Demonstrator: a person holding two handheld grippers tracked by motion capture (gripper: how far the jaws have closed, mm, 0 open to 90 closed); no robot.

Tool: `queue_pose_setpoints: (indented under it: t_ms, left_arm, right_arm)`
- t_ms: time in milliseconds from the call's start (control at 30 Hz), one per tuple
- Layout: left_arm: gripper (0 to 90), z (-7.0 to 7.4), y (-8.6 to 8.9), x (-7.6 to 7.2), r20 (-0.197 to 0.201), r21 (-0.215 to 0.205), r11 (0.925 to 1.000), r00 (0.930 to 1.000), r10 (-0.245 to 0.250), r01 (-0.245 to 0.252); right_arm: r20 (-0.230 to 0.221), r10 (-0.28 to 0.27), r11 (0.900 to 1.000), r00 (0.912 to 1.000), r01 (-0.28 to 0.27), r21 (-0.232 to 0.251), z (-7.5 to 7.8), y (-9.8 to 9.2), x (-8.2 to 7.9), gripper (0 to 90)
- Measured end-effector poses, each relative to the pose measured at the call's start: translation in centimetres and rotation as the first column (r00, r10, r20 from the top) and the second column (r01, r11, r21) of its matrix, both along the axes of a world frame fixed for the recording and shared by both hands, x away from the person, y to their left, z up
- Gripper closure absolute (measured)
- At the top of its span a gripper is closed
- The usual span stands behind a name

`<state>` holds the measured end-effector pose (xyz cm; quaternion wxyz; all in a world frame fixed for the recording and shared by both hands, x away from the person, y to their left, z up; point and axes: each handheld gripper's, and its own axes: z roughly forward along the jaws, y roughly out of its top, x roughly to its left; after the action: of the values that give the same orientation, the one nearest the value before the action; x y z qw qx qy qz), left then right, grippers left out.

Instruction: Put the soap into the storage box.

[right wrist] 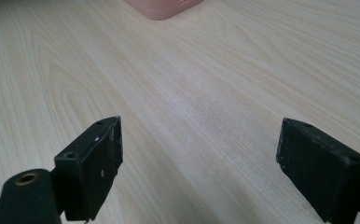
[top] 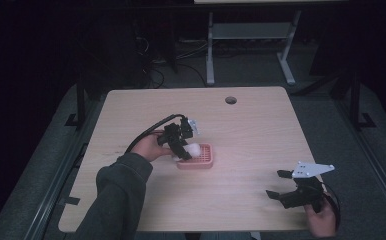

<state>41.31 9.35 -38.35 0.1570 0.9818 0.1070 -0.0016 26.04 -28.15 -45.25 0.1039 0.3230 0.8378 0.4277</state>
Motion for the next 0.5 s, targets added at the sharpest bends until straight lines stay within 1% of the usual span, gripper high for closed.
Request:
queue_pose_setpoints:
  t_ms: [33,233,267,333,500]
  left_arm:
    - [49.8,0.0,-0.1,0.1,0.003,0.0,0.9999,0.9999,-0.011,0.011]
    - [49.8,-0.6,-0.6,0.5,-0.011,0.004,1.0,0.9999,-0.007,0.007]
    - [49.8,-0.6,-0.7,0.6,-0.009,0.006,0.9999,0.9998,-0.016,0.016]
    - [49.8,-0.8,-0.8,0.7,-0.012,0.002,1.0,0.9999,-0.008,0.008]
    - [49.8,-1.1,-1.2,1.0,-0.016,0.005,0.9999,0.9998,-0.011,0.011]
  right_arm:
    - [0.002,0.0,1.0,1.0,0.0,0.001,0.0,0.0,0.0,14.2]
    - [0.001,0.001,1.0,1.0,-0.001,0.002,0.0,-0.1,0.0,14.2]
    - [0.001,0.001,1.0,1.0,-0.001,0.002,0.0,-0.1,0.0,14.2]
    - [0.001,0.002,1.0,1.0,-0.002,0.003,0.0,-0.1,0.0,14.2]
    - [0.001,0.002,1.0,1.0,-0.002,0.003,0.0,-0.1,0.0,14.2]
